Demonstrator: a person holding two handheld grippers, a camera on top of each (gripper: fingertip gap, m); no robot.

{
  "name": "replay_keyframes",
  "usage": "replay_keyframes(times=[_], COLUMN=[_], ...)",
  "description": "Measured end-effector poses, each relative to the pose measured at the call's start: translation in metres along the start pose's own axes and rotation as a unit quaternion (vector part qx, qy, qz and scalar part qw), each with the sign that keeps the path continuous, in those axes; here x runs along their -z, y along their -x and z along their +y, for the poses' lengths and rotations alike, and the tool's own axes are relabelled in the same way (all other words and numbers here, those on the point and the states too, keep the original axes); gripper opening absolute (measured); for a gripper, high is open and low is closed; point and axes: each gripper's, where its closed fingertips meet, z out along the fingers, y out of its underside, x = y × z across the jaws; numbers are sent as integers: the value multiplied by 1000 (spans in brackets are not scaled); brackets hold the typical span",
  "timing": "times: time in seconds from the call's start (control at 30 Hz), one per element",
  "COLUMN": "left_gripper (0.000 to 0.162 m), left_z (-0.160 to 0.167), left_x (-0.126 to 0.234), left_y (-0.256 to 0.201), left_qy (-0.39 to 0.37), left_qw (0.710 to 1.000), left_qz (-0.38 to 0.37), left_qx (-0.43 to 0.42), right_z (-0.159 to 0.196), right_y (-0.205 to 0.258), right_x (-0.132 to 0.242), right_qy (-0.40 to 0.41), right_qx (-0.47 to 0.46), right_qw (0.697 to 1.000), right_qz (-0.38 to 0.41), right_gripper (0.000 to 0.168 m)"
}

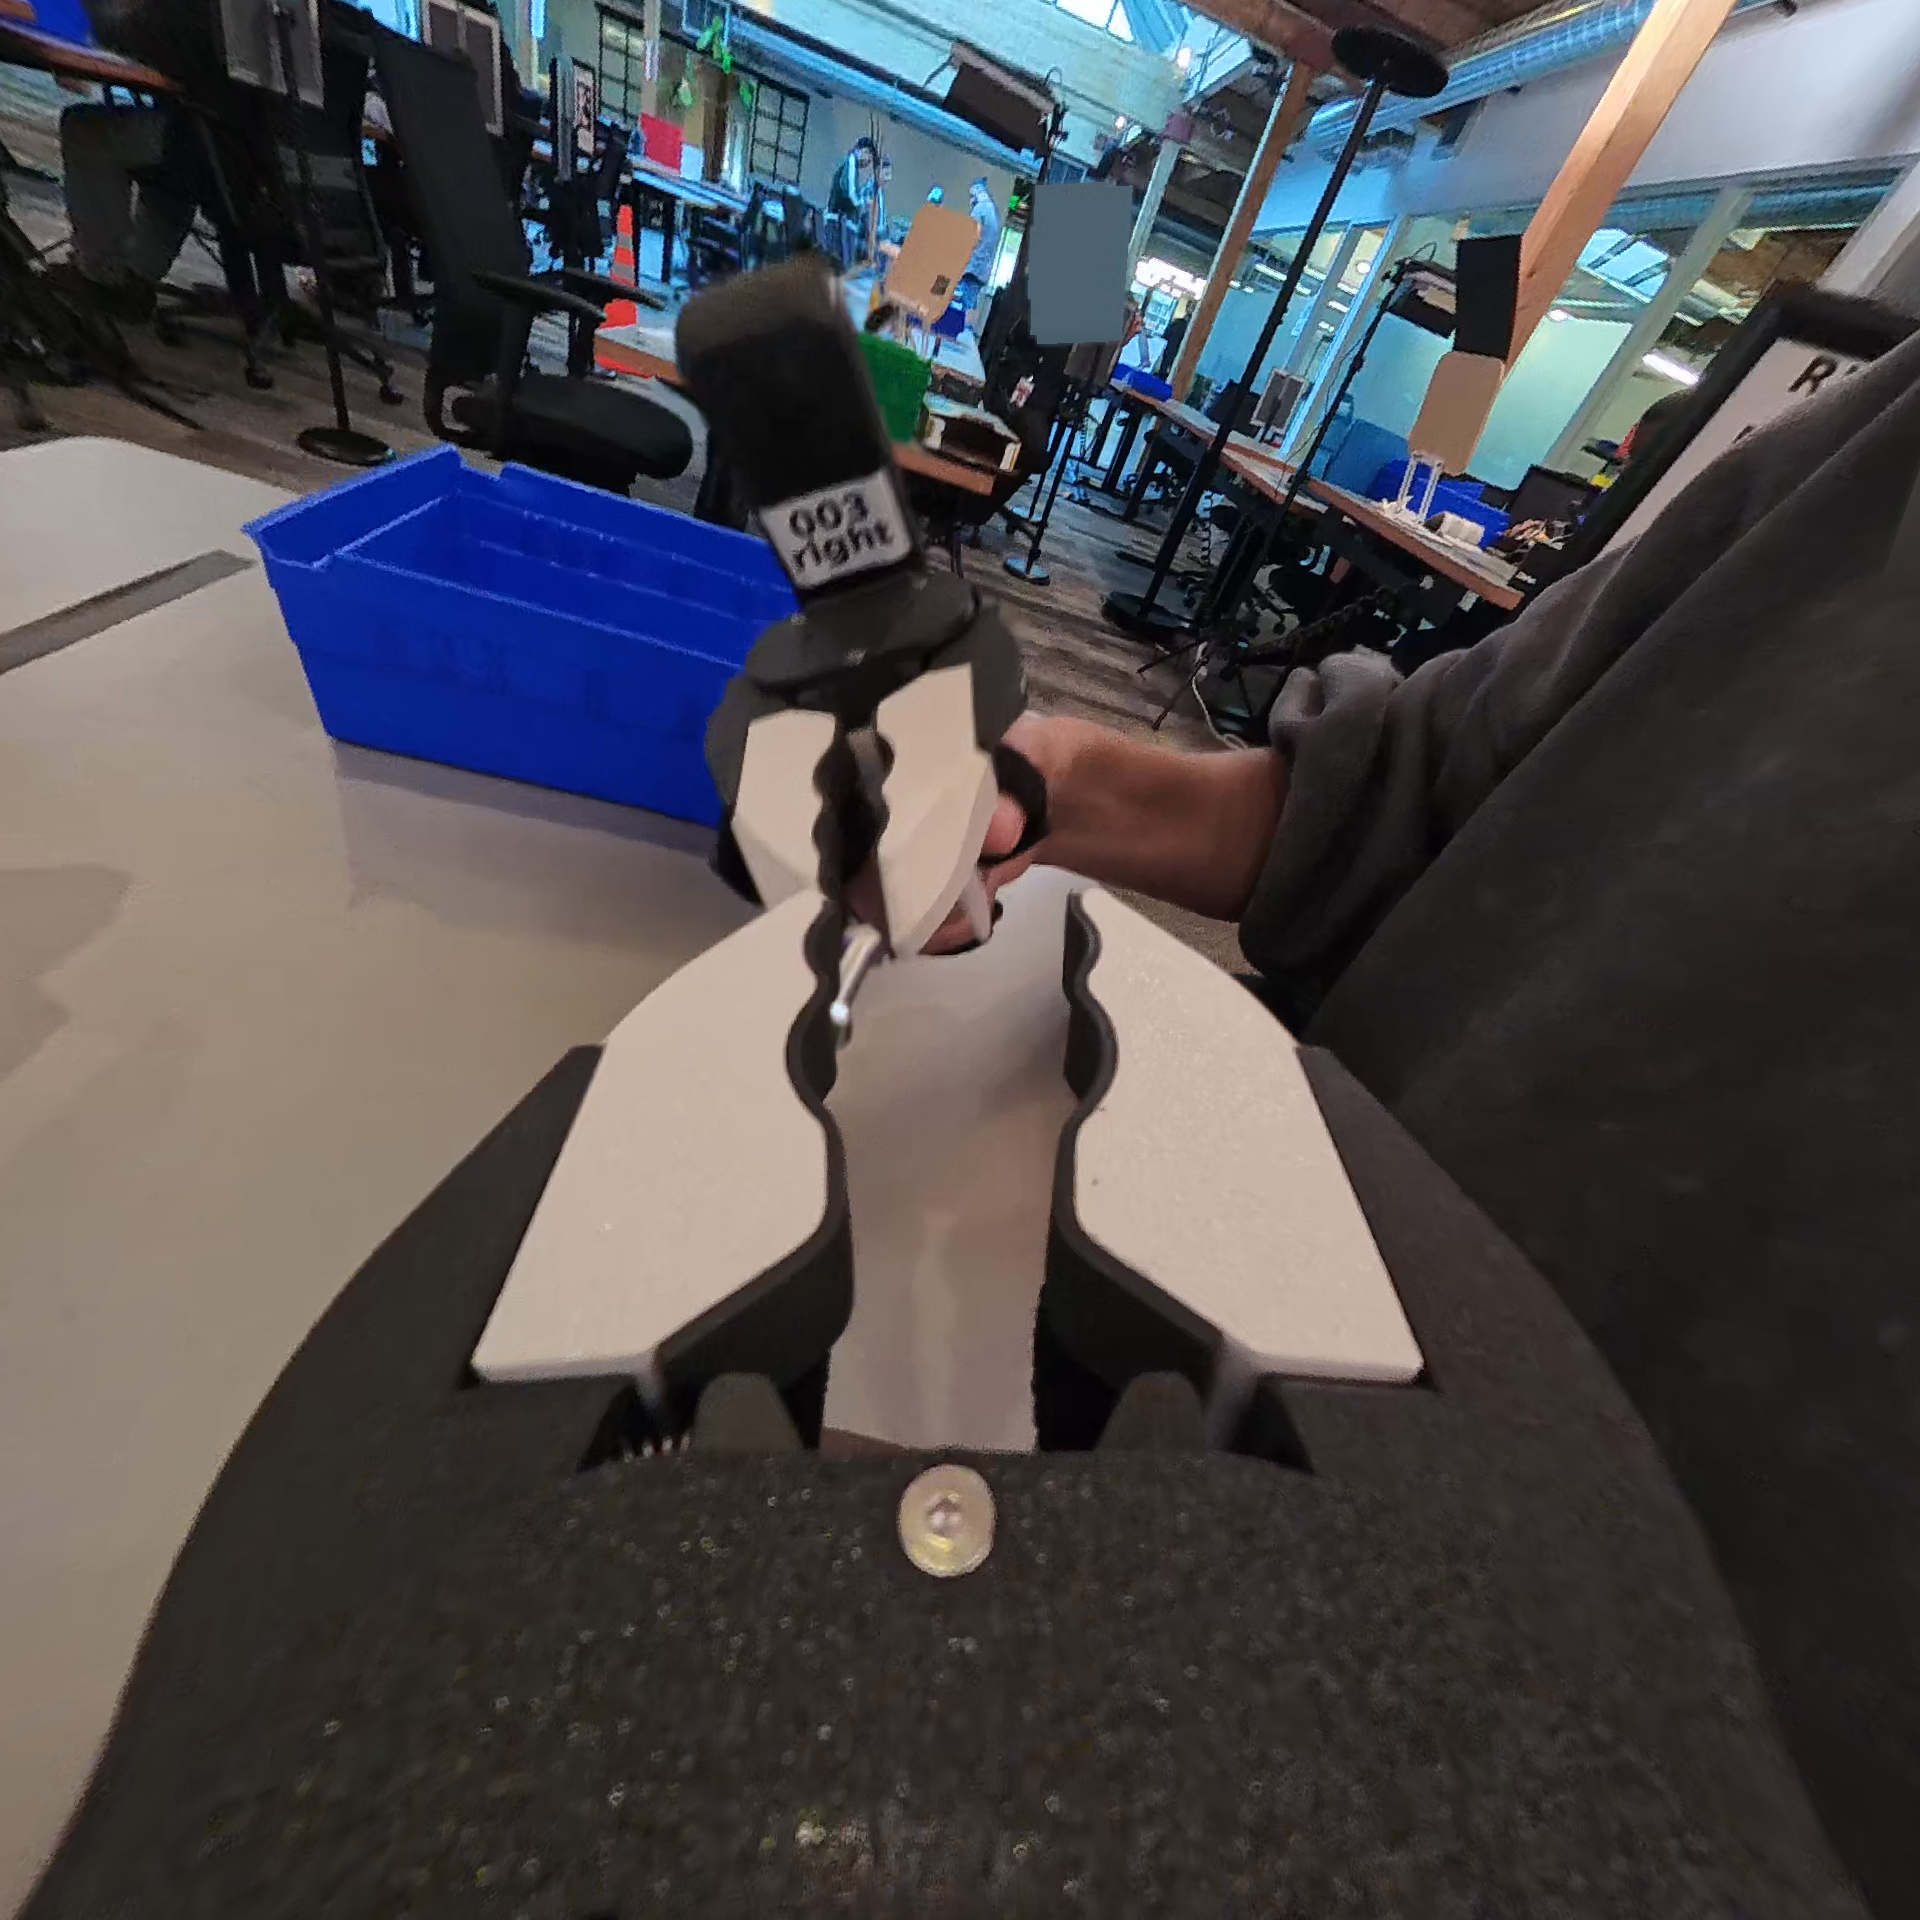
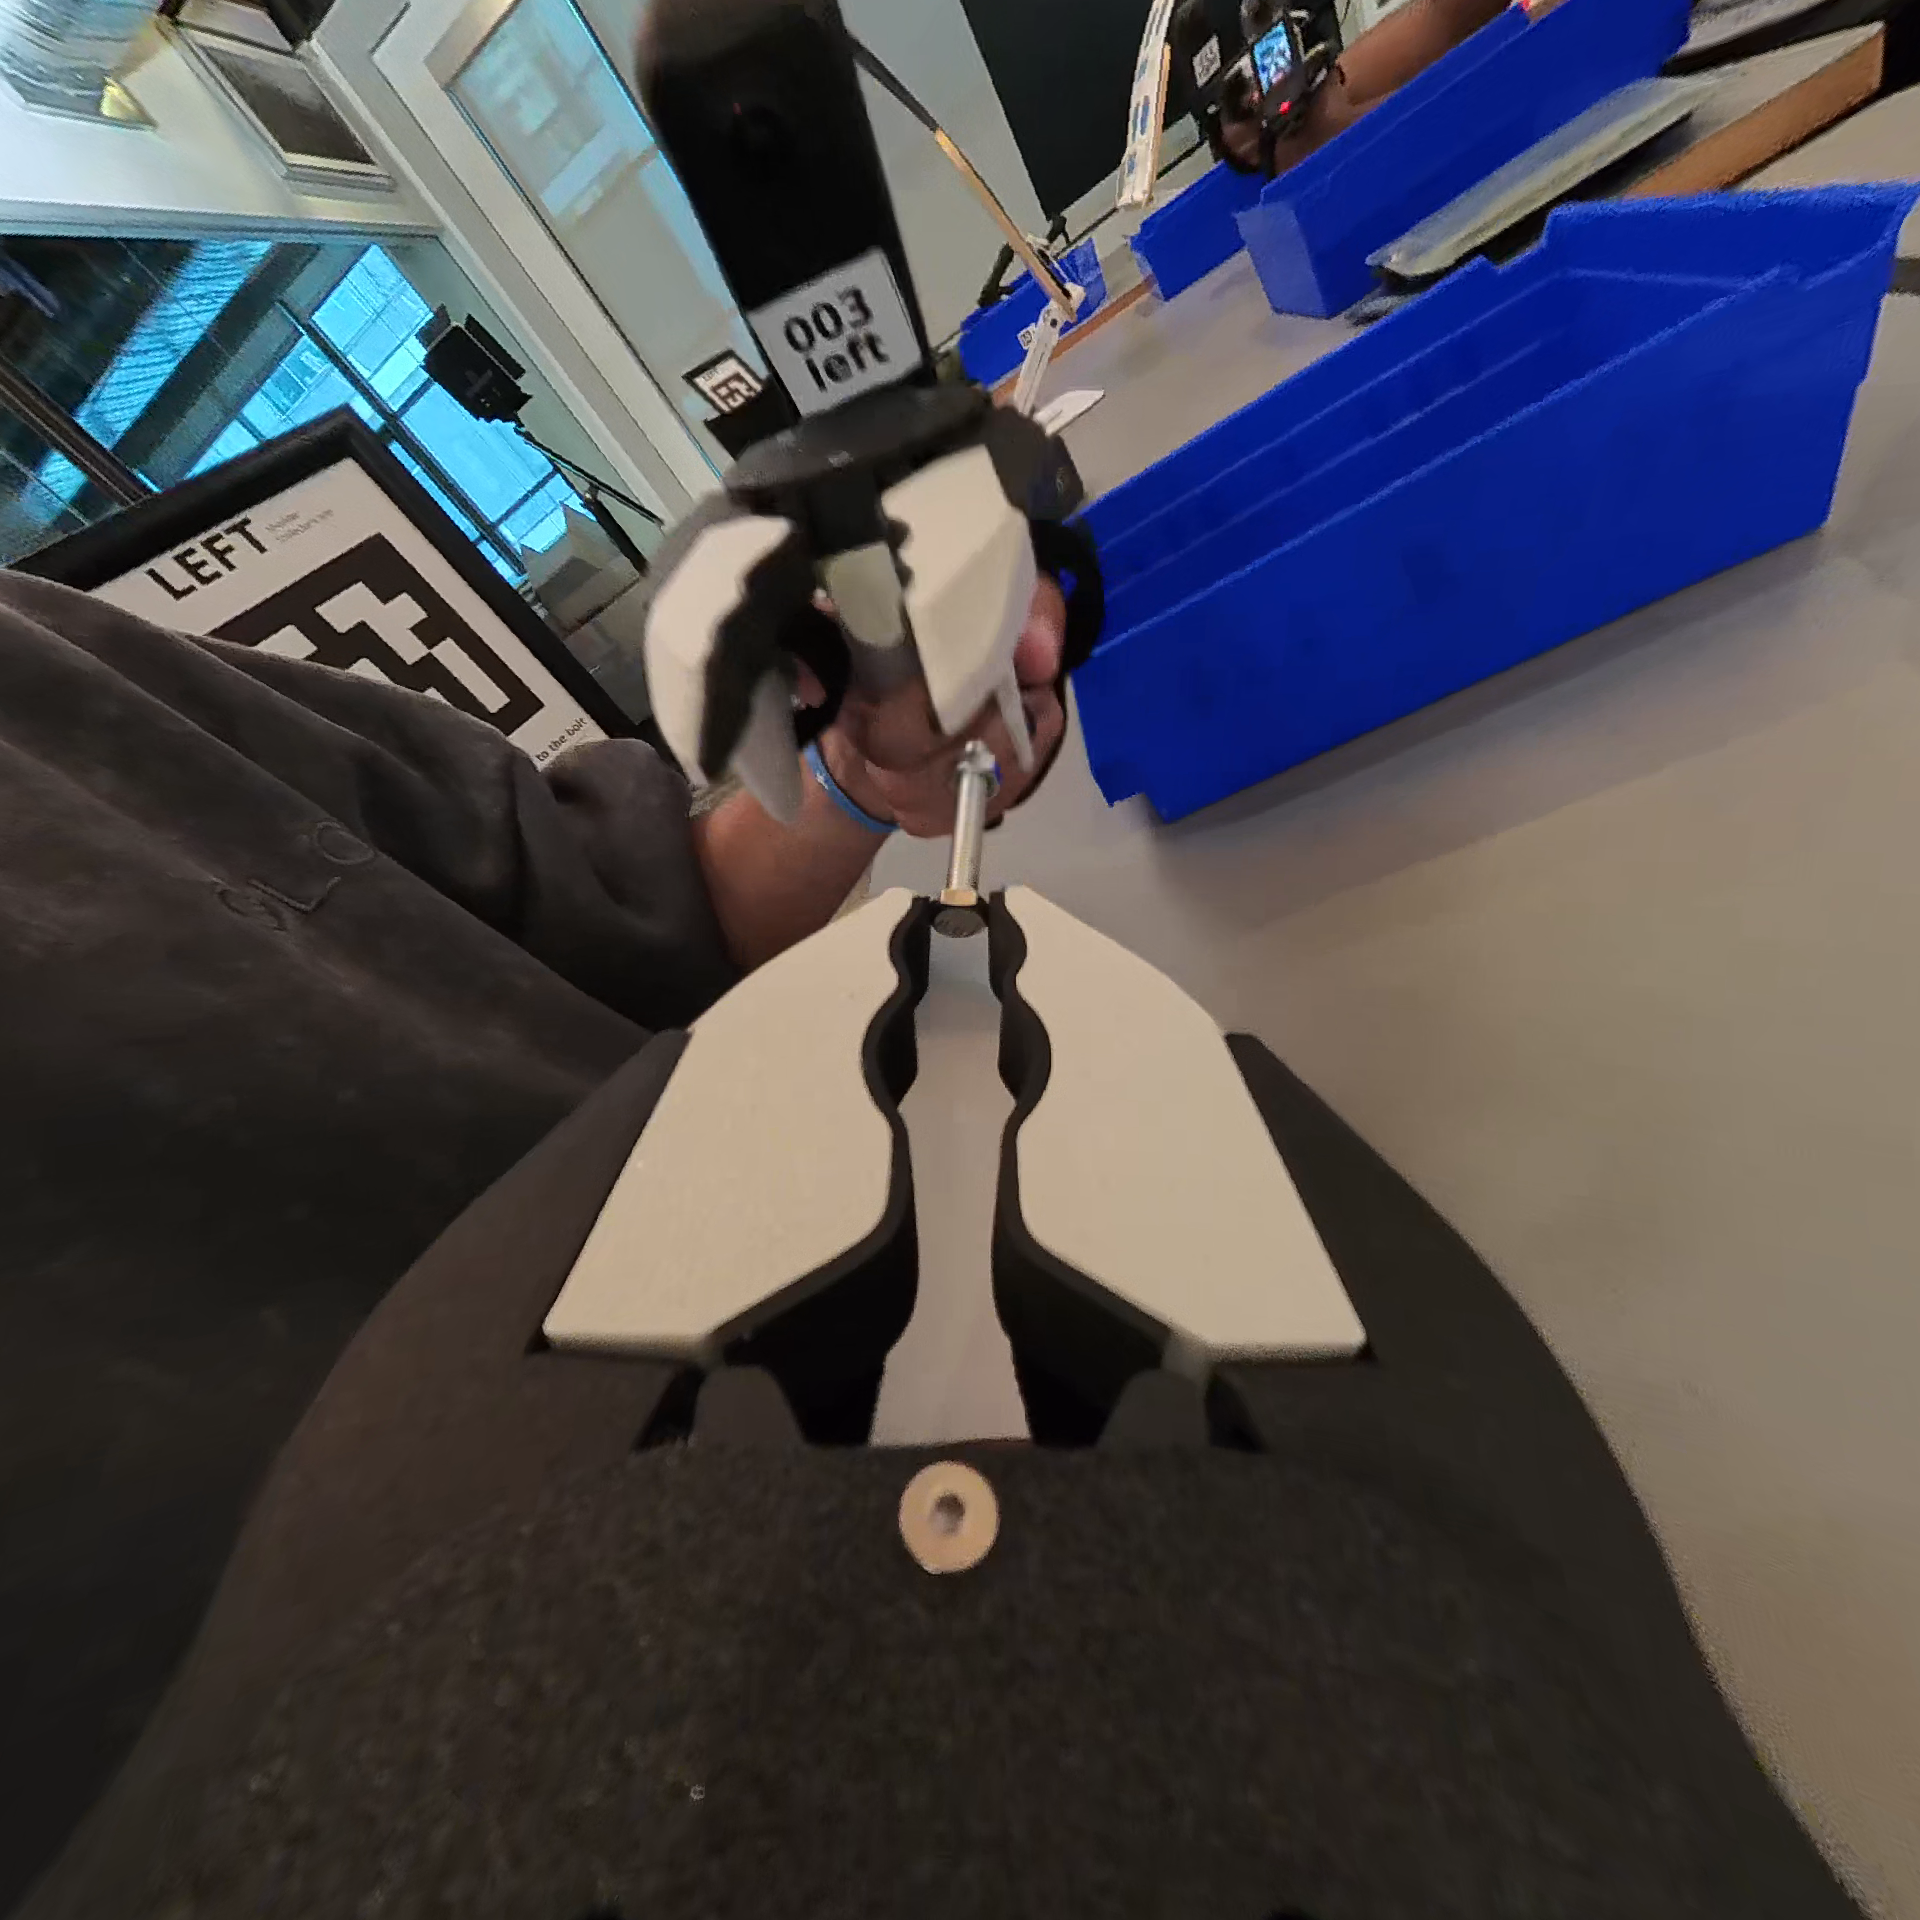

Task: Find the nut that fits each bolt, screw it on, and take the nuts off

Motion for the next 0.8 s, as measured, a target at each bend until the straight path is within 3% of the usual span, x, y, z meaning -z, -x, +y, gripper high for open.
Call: replay_keyframes(times=[0.1, 0.17, 0.23, 0.3, 0.43, 0.5, 0.57, 0.7, 0.8], left_gripper=[41, 41, 41, 40, 40, 41, 41, 42, 42], left_z=[2, 18, 39, 55, 72, 79, 83, 85, 86], left_x=[6, 18, 35, 48, 47, 48, 51, 52, 50], left_y=[10, 40, 72, 86, 85, 83, 83, 82, 80], left_qy=[7, 35, 63, 70, 56, 65, 67, 56, 54], left_qw=[999, 985, 951, 922, 914, 912, 908, 912, 915], left_qz=[-50, -168, -302, -382, -400, -403, -411, -404, -395], left_qx=[-5, -1, 2, 14, 46, 47, 41, 49, 62], right_z=[6, 5, 5, 7, -3, -15, -24, -3, 31], right_y=[-2, -8, -17, -25, -22, -15, -17, -69, -127], right_x=[3, 12, 24, 36, 74, 114, 179, 315, 359], right_qy=[-7, -22, -43, -54, -100, -117, -119, -24, 52], right_qx=[2, 16, 26, 43, 65, 93, 107, 65, -7], right_qw=[1000, 998, 993, 982, 952, 920, 867, 758, 741], right_qz=[14, 57, 111, 174, 281, 362, 471, 648, 670], right_gripper=[11, 11, 11, 11, 11, 11, 11, 11, 11])
